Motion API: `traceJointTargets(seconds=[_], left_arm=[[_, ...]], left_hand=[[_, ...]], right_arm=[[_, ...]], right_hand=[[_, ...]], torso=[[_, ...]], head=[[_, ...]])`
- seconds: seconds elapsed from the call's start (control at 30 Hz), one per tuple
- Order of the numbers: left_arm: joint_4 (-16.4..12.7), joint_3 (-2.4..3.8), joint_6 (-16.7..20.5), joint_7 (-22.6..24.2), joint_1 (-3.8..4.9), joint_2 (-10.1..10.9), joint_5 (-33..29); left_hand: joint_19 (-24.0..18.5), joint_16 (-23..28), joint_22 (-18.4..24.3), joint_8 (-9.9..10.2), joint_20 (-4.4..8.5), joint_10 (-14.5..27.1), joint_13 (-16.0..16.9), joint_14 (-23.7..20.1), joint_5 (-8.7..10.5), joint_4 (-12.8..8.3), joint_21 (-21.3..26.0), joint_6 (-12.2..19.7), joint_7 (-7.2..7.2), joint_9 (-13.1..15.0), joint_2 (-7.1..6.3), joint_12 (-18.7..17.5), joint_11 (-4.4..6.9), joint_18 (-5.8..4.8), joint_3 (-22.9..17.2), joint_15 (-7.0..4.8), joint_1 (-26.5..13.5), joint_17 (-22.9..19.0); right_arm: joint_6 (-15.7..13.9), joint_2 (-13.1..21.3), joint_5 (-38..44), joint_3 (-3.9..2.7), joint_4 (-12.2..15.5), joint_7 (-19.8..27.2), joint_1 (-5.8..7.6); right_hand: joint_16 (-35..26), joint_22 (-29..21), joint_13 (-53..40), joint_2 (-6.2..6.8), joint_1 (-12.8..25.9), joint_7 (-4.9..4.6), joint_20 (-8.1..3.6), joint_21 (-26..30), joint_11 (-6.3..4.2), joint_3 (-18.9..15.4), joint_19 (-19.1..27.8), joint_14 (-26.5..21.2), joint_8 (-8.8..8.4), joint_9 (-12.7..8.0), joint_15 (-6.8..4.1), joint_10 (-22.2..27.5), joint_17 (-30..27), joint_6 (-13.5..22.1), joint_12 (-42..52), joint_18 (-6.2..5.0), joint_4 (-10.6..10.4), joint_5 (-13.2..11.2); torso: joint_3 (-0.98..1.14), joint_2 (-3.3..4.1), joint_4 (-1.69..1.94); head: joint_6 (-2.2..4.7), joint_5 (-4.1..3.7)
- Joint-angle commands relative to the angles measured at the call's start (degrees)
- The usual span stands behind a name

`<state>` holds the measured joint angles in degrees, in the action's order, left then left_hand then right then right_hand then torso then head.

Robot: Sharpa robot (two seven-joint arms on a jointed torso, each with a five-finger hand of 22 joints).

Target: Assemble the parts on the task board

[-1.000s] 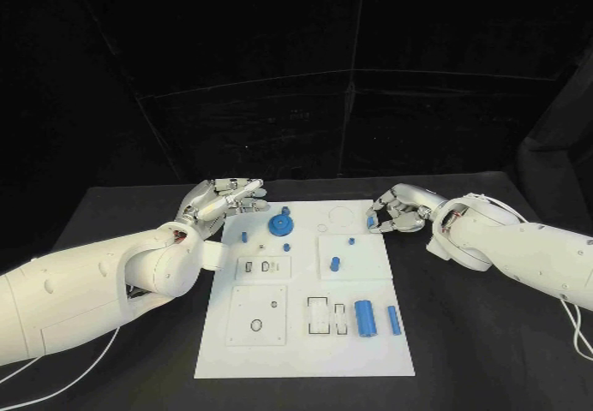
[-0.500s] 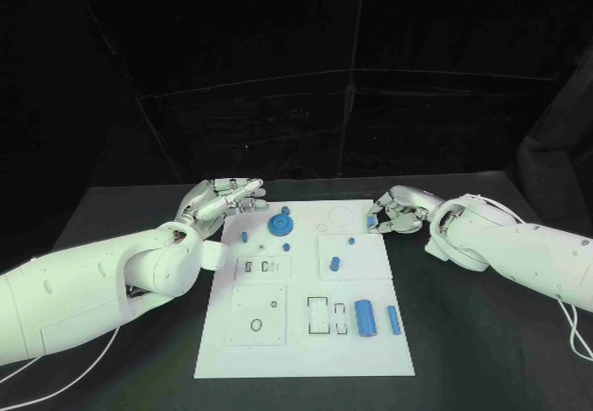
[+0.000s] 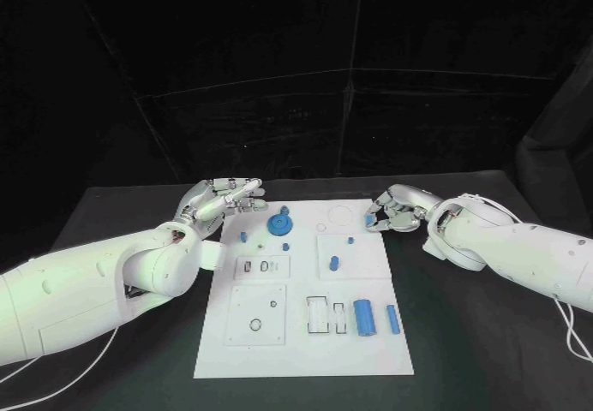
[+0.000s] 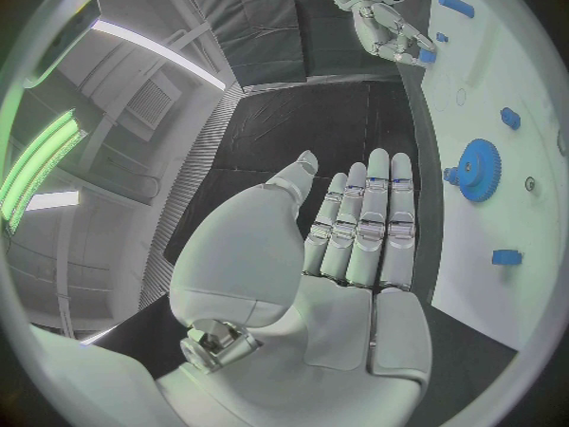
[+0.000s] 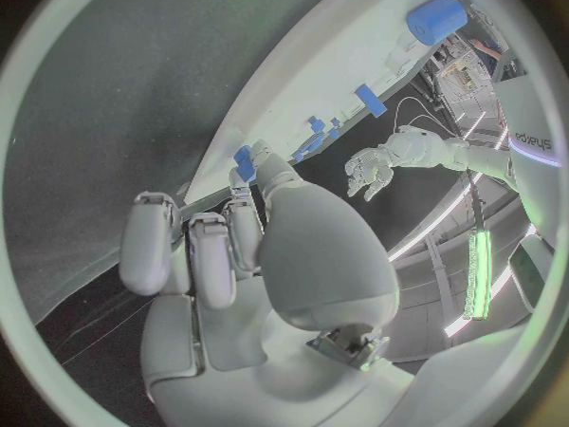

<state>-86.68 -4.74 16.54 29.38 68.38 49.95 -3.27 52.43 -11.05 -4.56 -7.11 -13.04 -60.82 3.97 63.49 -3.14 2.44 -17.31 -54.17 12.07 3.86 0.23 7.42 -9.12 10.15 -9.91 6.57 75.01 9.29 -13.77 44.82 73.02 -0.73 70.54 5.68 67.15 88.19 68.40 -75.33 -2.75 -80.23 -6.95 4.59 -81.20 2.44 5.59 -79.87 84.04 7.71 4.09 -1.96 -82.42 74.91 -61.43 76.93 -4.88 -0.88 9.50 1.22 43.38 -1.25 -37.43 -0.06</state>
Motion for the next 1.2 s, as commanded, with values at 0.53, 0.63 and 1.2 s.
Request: traceJointTargets(seconds=[0.53, 0.63, 1.2], left_arm=[[0.38, 0.05, -0.66, 0.17, 0.13, 0.30, 0.33], [0.76, 0.05, -0.71, 0.20, 0.15, 0.31, 0.33], [1.74, 0.05, -1.07, -0.01, 0.24, 0.08, 0.33]], left_hand=[[0.54, 0.28, 0.10, 0.12, 0.01, -0.27, -0.07, 0.40, -0.05, -0.41, 0.37, -0.35, 0.17, -0.03, 0.45, -0.28, 0.02, 0.42, -0.20, -0.05, 0.00, 0.10], [0.54, 0.31, 0.12, 0.15, 0.01, -0.26, -0.08, 0.40, -0.06, -0.47, 0.39, -0.34, 0.19, -0.04, 0.45, -0.32, 0.01, 0.42, -0.24, -0.04, 0.04, 0.11], [0.55, 0.34, 0.14, 0.18, 0.01, -0.28, -0.09, 0.40, -0.06, -0.54, 0.41, -0.34, 0.20, -0.04, 0.46, -0.37, 0.01, 0.42, -0.29, -0.04, 0.09, 0.12]], right_arm=[[-6.91, 1.17, -1.58, -0.12, 12.09, -10.27, 0.81], [-6.76, -0.55, 1.02, -0.12, 13.65, -13.50, 0.93], [-2.66, -13.35, 9.53, -0.01, 12.50, -19.39, -0.77]], right_hand=[[0.11, 0.15, -3.34, -1.49, 0.58, -0.31, -0.34, -0.26, -0.17, 2.75, 0.03, 5.12, -1.59, -0.32, 0.10, 0.15, 11.38, 0.90, -0.56, 0.72, -0.07, 0.25], [0.12, 0.39, -3.42, -1.29, 0.71, -0.35, -0.25, -0.36, -0.11, 3.26, -0.10, 5.13, -1.77, -0.28, 0.17, 0.10, 11.41, 0.85, -0.48, 0.76, 0.07, 0.78], [0.08, 0.51, -3.53, -0.66, 1.72, -0.37, -0.13, -0.42, -0.06, 4.71, -0.20, 5.12, -2.15, -0.18, 0.25, 0.03, 11.34, 0.41, -0.42, 0.77, 0.11, 1.72]], torso=[[-0.77, -0.94, 0.16], [-1.02, -1.29, 0.38], [-2.22, -2.52, 1.43]], head=[[-0.07, 0.16], [-0.39, 0.44], [-2.45, 3.02]])
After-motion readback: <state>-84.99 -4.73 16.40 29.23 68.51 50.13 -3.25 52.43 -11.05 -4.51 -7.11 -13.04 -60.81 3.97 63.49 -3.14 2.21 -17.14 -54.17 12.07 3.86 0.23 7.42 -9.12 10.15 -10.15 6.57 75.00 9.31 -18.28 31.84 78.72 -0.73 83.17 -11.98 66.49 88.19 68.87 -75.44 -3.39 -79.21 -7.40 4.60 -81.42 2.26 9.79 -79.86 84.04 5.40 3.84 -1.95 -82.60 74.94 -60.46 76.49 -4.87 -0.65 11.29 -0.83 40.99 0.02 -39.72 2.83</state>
